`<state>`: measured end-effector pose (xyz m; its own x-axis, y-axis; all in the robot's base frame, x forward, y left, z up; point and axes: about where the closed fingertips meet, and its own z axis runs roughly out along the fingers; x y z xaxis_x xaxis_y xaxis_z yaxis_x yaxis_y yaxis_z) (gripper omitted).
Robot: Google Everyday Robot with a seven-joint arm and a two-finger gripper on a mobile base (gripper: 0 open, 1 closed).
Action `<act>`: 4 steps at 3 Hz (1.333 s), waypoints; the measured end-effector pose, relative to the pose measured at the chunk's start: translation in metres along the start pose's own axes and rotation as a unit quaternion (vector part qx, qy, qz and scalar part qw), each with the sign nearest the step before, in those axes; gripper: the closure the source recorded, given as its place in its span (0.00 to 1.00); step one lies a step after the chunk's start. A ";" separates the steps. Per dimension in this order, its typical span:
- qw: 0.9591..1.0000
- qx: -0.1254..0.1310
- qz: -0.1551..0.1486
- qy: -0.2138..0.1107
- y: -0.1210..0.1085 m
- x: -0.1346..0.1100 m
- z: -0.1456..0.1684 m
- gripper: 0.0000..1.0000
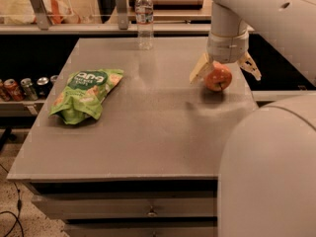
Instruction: Move apple near green rice chip bag
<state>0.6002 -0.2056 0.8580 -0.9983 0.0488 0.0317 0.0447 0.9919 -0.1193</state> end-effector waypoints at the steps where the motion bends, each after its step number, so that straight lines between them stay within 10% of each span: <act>1: 1.000 -0.004 0.000 -0.004 -0.003 0.002 0.000 0.00; 4: 0.999 -0.029 -0.019 -0.020 0.004 -0.012 0.003 0.00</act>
Offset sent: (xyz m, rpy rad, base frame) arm -0.0195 -0.0103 0.0060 0.0206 0.0400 0.0088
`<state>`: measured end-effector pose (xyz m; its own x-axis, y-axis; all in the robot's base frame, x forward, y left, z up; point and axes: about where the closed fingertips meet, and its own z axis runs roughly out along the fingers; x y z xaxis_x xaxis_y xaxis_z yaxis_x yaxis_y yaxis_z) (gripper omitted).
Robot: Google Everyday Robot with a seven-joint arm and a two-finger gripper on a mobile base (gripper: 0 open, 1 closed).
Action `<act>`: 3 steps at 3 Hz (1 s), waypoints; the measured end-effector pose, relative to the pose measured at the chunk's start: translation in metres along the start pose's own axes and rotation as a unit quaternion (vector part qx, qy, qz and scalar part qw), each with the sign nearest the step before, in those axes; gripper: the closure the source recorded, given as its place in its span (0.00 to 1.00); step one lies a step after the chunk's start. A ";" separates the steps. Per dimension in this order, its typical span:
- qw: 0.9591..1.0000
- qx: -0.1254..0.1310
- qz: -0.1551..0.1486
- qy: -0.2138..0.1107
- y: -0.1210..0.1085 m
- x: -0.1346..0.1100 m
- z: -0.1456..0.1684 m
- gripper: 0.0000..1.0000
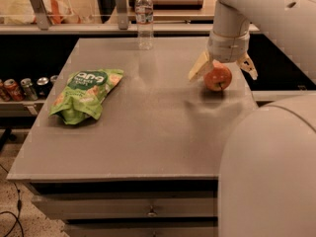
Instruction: Move apple near green rice chip bag
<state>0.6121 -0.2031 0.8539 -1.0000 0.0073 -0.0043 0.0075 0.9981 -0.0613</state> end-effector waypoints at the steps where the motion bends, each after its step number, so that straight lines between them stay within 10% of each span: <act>1: 1.000 -0.006 -0.009 -0.003 0.005 -0.008 0.002 0.00; 3: 1.000 -0.006 -0.018 -0.008 0.010 -0.018 0.001 0.41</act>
Offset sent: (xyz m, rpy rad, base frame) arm 0.0105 0.0075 0.0037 0.0027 0.0241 0.0385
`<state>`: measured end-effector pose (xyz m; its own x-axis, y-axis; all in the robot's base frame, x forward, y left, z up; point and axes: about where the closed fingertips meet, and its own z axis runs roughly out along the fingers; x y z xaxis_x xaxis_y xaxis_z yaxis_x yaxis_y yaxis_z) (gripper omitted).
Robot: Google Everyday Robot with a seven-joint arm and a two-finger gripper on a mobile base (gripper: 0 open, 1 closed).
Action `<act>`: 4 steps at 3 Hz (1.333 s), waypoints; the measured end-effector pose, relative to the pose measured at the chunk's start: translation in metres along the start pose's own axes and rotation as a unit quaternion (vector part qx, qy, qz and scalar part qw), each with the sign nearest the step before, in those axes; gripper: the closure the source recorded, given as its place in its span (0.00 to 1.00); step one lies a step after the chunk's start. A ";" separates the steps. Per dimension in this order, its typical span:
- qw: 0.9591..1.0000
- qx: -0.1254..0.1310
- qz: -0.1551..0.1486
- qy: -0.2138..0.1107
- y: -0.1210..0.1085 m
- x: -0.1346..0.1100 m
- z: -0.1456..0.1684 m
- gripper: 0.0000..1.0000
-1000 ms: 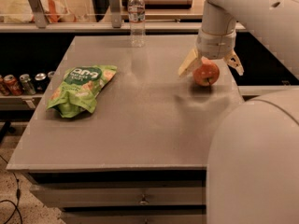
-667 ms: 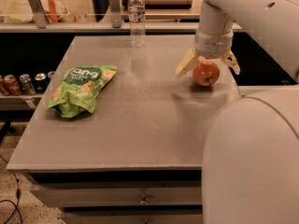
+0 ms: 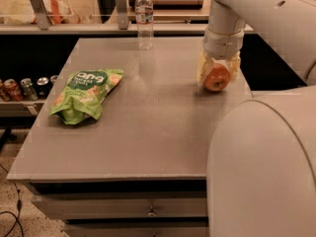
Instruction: Move apple near green rice chip bag
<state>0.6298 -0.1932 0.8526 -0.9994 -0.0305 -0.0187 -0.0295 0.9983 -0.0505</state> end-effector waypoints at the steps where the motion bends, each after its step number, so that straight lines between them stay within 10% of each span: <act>1: 1.000 -0.001 -0.005 0.000 0.002 -0.001 0.000 0.63; 3: 1.000 0.009 -0.007 -0.023 -0.004 -0.008 -0.024 1.00; 4: 0.998 0.018 -0.016 -0.061 -0.005 -0.020 -0.052 1.00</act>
Offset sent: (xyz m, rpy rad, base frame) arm -0.0079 -0.0014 0.0148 -0.0159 0.0279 0.0176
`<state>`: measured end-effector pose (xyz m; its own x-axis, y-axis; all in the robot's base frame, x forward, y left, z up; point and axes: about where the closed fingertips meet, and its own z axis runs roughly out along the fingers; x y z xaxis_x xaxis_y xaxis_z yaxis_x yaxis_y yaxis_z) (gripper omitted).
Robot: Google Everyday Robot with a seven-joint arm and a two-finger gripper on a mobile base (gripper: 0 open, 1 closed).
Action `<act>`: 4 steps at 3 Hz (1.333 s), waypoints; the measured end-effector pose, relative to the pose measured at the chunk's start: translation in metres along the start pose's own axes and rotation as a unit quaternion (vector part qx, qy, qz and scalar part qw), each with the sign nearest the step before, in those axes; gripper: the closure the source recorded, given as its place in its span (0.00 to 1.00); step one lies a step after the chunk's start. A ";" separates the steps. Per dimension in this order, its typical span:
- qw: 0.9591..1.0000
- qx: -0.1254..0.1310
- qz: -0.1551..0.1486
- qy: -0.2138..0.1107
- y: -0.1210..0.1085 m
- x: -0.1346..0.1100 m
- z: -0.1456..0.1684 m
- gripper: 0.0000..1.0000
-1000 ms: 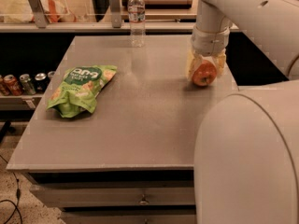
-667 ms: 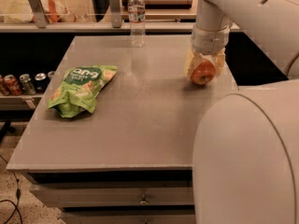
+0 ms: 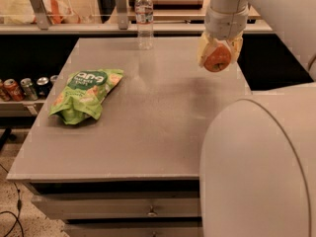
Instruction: Move apple near green rice chip bag
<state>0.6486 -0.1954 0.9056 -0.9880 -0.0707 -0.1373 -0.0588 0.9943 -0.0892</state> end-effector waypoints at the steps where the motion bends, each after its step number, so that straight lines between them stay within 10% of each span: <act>1: 1.000 -0.001 0.000 -0.007 0.001 -0.004 0.002 1.00; 4: 0.998 -0.042 -0.039 0.003 0.064 -0.005 -0.034 1.00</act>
Offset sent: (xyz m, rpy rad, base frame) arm -0.0034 0.0188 0.0040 0.0445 0.0877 0.0182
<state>0.6453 -0.1286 0.9344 -0.9807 -0.1485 -0.1272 -0.1476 0.9889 -0.0170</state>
